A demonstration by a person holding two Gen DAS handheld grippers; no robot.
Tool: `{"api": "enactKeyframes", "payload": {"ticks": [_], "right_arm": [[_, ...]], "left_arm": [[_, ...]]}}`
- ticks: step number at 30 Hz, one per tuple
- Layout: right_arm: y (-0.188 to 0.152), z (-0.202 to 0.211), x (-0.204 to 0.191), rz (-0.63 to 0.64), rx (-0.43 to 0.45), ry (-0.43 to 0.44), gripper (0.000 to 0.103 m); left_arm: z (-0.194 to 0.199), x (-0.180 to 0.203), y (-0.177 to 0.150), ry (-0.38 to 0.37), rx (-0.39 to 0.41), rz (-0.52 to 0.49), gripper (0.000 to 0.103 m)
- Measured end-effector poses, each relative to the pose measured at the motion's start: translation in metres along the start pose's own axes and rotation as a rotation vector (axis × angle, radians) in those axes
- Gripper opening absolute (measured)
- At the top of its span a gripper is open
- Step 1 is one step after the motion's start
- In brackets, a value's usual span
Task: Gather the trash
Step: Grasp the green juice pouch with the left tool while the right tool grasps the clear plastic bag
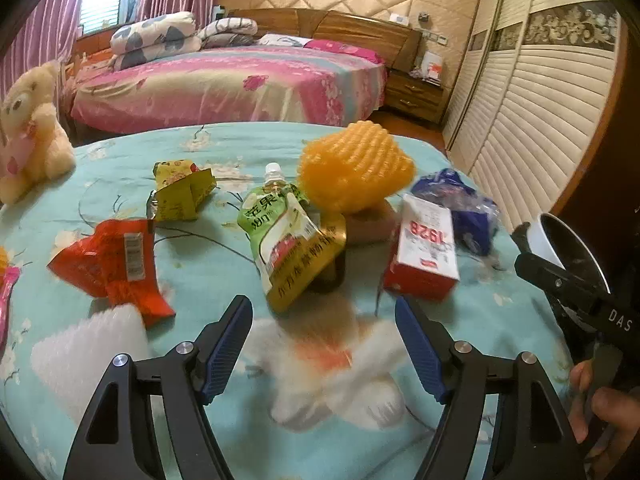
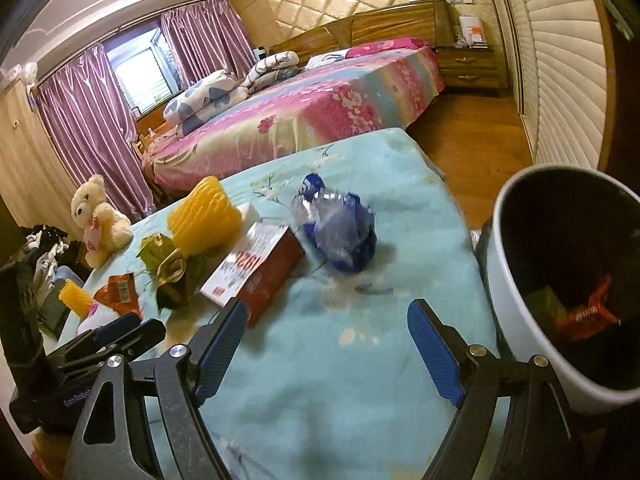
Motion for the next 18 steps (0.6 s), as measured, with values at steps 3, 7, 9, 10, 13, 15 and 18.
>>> {"api": "enactKeyframes", "payload": {"ticks": [3, 7, 9, 10, 13, 15, 18], "right_arm": [[0.009, -0.010, 0.003, 0.017, 0.001, -0.011, 0.084], [0.020, -0.026, 0.006, 0.032, -0.013, -0.015, 0.084], [0.024, -0.032, 0.006, 0.045, -0.019, -0.018, 0.084], [0.026, -0.037, 0.006, 0.049, -0.025, -0.019, 0.084], [0.030, -0.050, 0.008, 0.048, -0.047, -0.021, 0.084], [0.032, -0.056, 0.009, 0.038, -0.057, -0.010, 0.084], [0.034, -0.061, 0.011, 0.031, -0.061, 0.001, 0.083]], "left_arm": [[-0.010, 0.001, 0.010, 0.004, -0.004, 0.005, 0.074], [-0.019, 0.004, 0.021, 0.011, -0.006, 0.007, 0.074], [-0.025, 0.005, 0.027, 0.025, -0.005, 0.007, 0.074], [-0.028, 0.005, 0.029, 0.030, -0.005, 0.009, 0.074], [-0.039, 0.002, 0.034, 0.029, -0.015, 0.022, 0.074], [-0.045, 0.001, 0.037, 0.033, -0.018, 0.030, 0.074], [-0.053, -0.001, 0.036, 0.038, -0.027, 0.036, 0.065]]}}
Point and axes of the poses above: each gripper's, at about its wrist camera, not at the fingertips, and z roughly against the way its jaws point, x to its right, y to its top, the point moved 2 cm from there along -z, roughly the way its jaws point, and after that the axes turned 5 degrees about z, right-handed, at the moved point
